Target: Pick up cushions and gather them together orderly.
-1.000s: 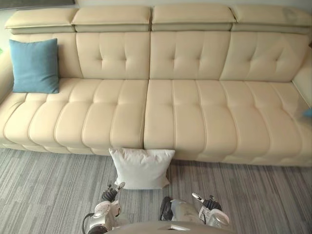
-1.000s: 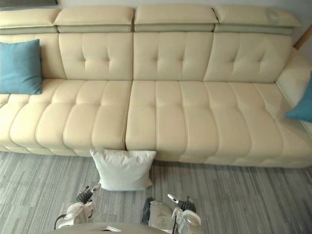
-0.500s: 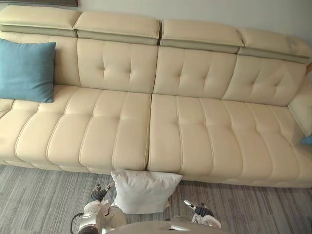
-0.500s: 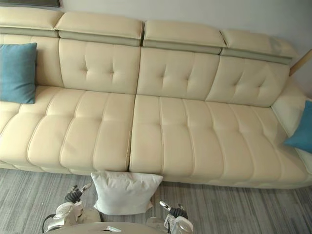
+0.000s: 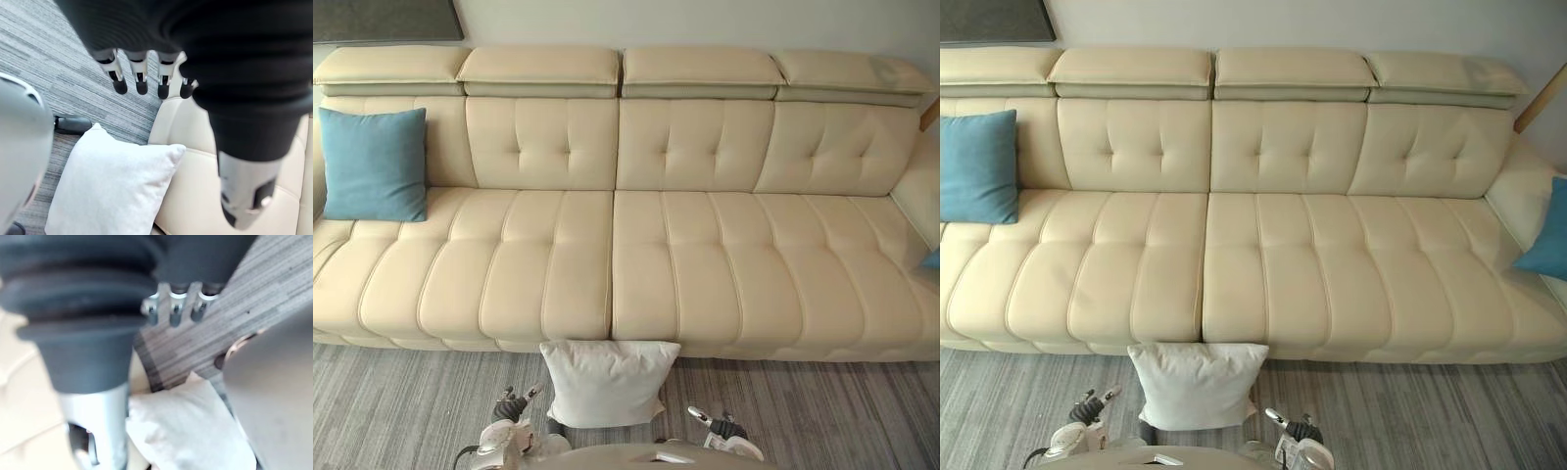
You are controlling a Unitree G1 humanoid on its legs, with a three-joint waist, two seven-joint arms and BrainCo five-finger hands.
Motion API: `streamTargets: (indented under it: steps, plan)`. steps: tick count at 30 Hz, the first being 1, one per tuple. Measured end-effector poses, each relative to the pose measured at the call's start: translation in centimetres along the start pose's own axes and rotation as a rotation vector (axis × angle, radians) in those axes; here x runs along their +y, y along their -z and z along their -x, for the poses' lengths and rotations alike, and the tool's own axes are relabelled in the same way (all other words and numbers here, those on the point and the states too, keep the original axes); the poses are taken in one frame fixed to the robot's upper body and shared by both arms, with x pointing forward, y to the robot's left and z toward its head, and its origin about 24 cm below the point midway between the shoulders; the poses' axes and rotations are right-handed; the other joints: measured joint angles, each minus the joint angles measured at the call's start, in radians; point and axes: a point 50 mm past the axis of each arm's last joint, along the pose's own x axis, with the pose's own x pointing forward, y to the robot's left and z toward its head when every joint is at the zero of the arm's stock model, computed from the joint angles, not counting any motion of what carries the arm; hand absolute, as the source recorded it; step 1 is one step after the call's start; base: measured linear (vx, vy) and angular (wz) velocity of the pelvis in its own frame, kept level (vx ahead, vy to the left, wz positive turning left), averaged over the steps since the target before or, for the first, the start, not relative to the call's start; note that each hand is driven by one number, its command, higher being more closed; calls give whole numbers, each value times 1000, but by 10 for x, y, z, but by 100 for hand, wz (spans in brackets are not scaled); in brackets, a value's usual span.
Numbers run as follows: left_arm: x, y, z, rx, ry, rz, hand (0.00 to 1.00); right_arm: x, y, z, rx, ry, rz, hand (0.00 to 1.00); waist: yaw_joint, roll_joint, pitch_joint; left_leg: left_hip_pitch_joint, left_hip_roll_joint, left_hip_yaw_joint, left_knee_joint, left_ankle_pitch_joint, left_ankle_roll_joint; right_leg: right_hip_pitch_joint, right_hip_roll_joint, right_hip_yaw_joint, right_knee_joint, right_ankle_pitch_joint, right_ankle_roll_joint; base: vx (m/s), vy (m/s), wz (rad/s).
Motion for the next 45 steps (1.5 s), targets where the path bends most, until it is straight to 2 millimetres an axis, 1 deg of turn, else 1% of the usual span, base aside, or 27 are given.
streamTargets:
  steps: [2, 3, 4, 5, 6, 7, 8, 9, 10, 11, 12, 13, 15, 17, 20, 21, 23, 25, 27, 28, 30, 33, 34, 36, 38, 43, 45]
  plan:
    - [-2, -1, 0, -6, 10, -25, 0, 4, -4, 0, -20, -25, 52, 0, 4, -10, -2, 0, -7, -4, 0, -2, -3, 6, -4, 1, -2, -2, 10, -112, 35, 11]
    - [-1, -4, -1, -13, 10, -39, 0, 8, -6, 0, -31, -43, 77, 0, 6, -1, 4, -6, -9, -5, 0, -3, -1, 1, -5, 13, -3, -3, 10, -154, 57, 7]
    - [-2, -7, -1, -26, 7, -45, 0, 13, -15, 0, -74, -61, 109, 0, 9, 1, 5, -39, -11, -5, 0, -6, 3, -27, -4, 19, -2, -3, 11, -134, 54, 0]
    - [-3, -10, -1, -39, 2, -49, 0, 17, -23, 0, -107, -71, 128, 0, 10, -8, 1, -63, -11, -5, 1, -6, 3, -52, -3, 24, -2, -4, 12, -139, 56, -7]
    - [-4, -15, -2, -58, -2, -55, 0, 25, -34, 1, -153, -92, 144, 0, 15, 4, 9, -108, -8, -4, 7, -6, 3, -101, 0, 36, 0, -4, 12, -72, 47, -11]
    - [-10, -33, -5, -112, -2, -52, 0, 40, -59, 1, -240, -126, 152, 0, 18, -8, 34, -173, -5, -3, 30, -5, 4, -175, 1, 47, 22, 12, 4, -92, 44, -6]
    - [-13, -44, -6, -143, 1, -54, 0, 48, -70, 2, -278, -137, 163, 0, 19, -14, 58, -220, -1, -5, 75, -5, 5, -207, -2, 48, 40, 30, -1, -110, 31, 6]
    - [-18, -62, -8, -190, 5, -57, 0, 59, -88, 3, -338, -156, 186, 0, 19, -16, 97, -307, 13, -6, 179, -21, 21, -264, -5, 53, 77, 55, -2, -214, 24, -2]
    - [-25, -85, -9, -254, 11, -58, 0, 75, -118, 6, -428, -183, 215, 0, 25, -7, 150, -423, 48, -12, 326, -78, 24, -338, 6, 60, 125, 54, -6, -246, 45, -18]
    - [-29, -101, -9, -299, 15, -45, 0, 83, -138, 12, -499, -202, 227, 0, 26, 7, 169, -507, 72, -17, 418, -103, 38, -405, 19, 70, 169, 59, 0, -233, 60, -35]
    - [-30, -108, -8, -323, 9, -29, 0, 89, -155, 17, -560, -213, 229, 0, 25, 15, 179, -562, 88, -18, 466, -123, 42, -453, 25, 74, 199, 57, 0, -152, 79, -30]
    - [-33, -126, -6, -377, 8, -12, 0, 97, -178, 26, -643, -221, 230, 0, 24, 22, 212, -606, 101, -19, 506, -140, 41, -496, 29, 82, 239, 49, -2, -130, 74, -24]
    - [-36, -159, -1, -475, 9, 29, 0, 105, -213, 38, -756, -215, 221, 0, 22, 22, 252, -679, 110, -14, 560, -154, 47, -588, 23, 99, 312, 25, -8, -164, 69, -13]
    - [-37, -182, 3, -541, 11, 86, 0, 108, -235, 47, -824, -205, 222, 0, 22, 22, 267, -756, 115, -18, 597, -158, 51, -671, 20, 103, 360, 16, -12, -109, 36, -3]
    - [-34, -224, 14, -648, 6, 176, 0, 116, -279, 69, -960, -198, 199, 0, 20, 23, 312, -898, 123, -30, 642, -159, 55, -820, 16, 108, 426, 13, -16, -83, 13, -1]
    - [-34, -229, 16, -663, 6, 189, 0, 117, -283, 72, -975, -194, 196, 0, 20, 23, 317, -915, 123, -30, 647, -159, 56, -838, 15, 111, 434, 13, -17, -60, 6, -3]
    - [-32, -251, 24, -724, 11, 244, 0, 118, -307, 85, -1043, -176, 168, 0, 21, 23, 347, -977, 125, -30, 670, -151, 55, -909, 12, 120, 474, 8, -21, -52, 10, -4]
    - [-29, -272, 35, -797, 9, 277, 0, 120, -327, 100, -1107, -176, 153, 0, 20, 24, 351, -1053, 132, -32, 695, -149, 57, -988, 11, 120, 508, 5, -25, -38, 8, 0]
    - [-31, -302, 53, -907, 19, 317, 0, 123, -353, 122, -1201, -159, 128, 0, 21, 23, 376, -1135, 133, -43, 727, -132, 84, -1074, 7, 119, 568, -3, -21, -23, -9, 8]
    - [-32, -312, 59, -942, 23, 324, 0, 123, -361, 129, -1230, -156, 118, 0, 21, 24, 385, -1161, 134, -48, 739, -131, 84, -1101, 5, 117, 587, -8, -20, -27, -21, 14]
    - [-39, -337, 80, -1037, 45, 354, 0, 125, -383, 157, -1336, -153, 81, 0, 23, 22, 402, -1259, 135, -54, 770, -123, 93, -1205, 0, 118, 644, -20, -24, -24, -30, 11]
    - [-48, -354, 97, -1102, 68, 362, 0, 129, -398, 185, -1436, -166, 26, 0, 21, 21, 416, -1340, 136, -58, 801, -116, 96, -1296, -8, 120, 699, -31, -27, -12, -26, 8]
    - [-55, -361, 110, -1152, 90, 353, 0, 132, -401, 194, -1465, -165, 1, 0, 21, 19, 420, -1382, 135, -62, 817, -115, 94, -1341, -14, 120, 732, -41, -29, -9, -29, 13]
    - [-60, -367, 121, -1199, 111, 348, 0, 132, -402, 197, -1477, -159, -11, 0, 21, 19, 420, -1411, 135, -69, 833, -116, 92, -1372, -16, 119, 753, -49, -32, -14, -23, 11]
    - [-68, -380, 144, -1290, 130, 356, 0, 135, -404, 209, -1517, -163, -40, 0, 21, 19, 420, -1469, 135, -79, 848, -117, 82, -1436, -19, 119, 788, -63, -32, -36, -42, 11]
    - [-82, -385, 159, -1340, 154, 323, 0, 148, -403, 220, -1528, -196, -78, 0, 12, 19, 420, -1487, 136, -81, 830, -107, 70, -1463, -19, 114, 793, -67, -41, -19, -17, 5]
    - [-97, -388, 172, -1388, 189, 283, 0, 153, -402, 224, -1539, -204, -76, 0, 9, 19, 420, -1487, 136, -82, 808, -98, 62, -1466, -19, 105, 784, -66, -44, -16, -21, 9]
